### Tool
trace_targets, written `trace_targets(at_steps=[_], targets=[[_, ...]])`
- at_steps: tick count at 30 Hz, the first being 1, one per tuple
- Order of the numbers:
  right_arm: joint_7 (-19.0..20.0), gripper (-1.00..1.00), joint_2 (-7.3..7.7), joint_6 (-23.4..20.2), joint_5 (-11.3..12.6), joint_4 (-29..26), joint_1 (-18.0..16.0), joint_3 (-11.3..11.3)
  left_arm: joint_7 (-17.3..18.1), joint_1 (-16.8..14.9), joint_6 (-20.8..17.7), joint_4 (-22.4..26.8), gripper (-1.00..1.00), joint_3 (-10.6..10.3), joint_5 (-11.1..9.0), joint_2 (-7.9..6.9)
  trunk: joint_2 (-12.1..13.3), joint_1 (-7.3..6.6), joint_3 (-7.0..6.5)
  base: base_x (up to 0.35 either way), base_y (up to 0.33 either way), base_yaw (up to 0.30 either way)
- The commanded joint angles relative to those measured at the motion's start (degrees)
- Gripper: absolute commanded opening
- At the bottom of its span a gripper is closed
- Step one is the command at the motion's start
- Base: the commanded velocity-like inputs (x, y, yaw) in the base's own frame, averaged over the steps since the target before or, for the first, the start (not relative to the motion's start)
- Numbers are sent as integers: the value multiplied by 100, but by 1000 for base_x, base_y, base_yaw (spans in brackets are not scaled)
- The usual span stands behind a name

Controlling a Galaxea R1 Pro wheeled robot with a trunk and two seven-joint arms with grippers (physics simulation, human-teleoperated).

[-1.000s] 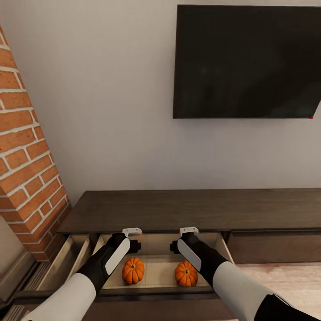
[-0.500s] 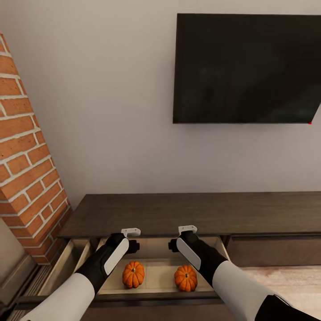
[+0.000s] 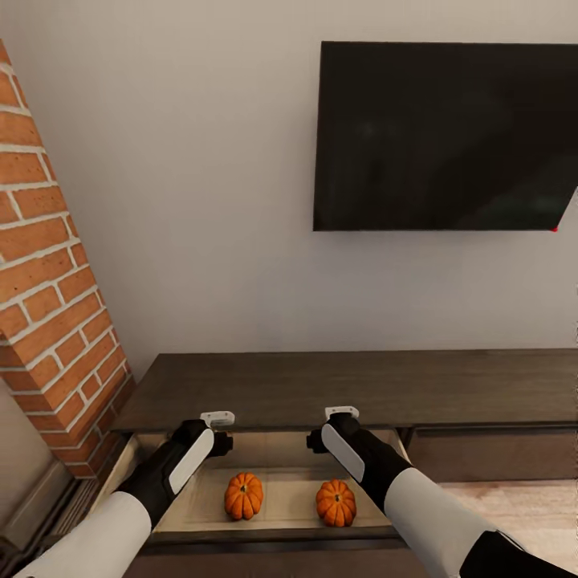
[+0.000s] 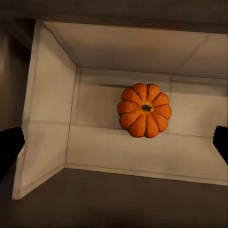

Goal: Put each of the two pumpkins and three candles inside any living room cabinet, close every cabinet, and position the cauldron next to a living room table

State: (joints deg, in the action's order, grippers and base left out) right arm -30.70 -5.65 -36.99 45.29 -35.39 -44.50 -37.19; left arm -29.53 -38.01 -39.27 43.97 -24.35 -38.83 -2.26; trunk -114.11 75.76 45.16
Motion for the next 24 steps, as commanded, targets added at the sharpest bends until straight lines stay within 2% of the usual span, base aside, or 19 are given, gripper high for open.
trace_targets(at_steps=[1, 3, 8, 14, 24], targets=[[-65, 100, 6, -24, 54, -8, -6, 86, -41, -5, -2, 8, 100, 1, -93, -92, 38, -25, -12, -204, 154, 0], [-67, 100, 13, -37, 45, -6, -6, 216, -17, 0, 5, -7, 100, 160, -168, -193, 119, -69, -48, -221, 171, 0], [-74, 100, 5, -26, -6, -10, -6, 285, 3, 7, 37, -41, 100, 416, -217, -305, 319, -179, -138, -129, 101, 0], [-76, 100, 8, -24, -30, -12, -6, 268, 8, 41, 55, -8, 100, 451, -243, -460, 359, -201, -156, -16, 13, 0], [-75, 100, -1, 20, -38, -12, -6, 274, 2, 45, 50, 15, 100, 416, -239, -440, 359, -201, -156, -162, 1, 0]])
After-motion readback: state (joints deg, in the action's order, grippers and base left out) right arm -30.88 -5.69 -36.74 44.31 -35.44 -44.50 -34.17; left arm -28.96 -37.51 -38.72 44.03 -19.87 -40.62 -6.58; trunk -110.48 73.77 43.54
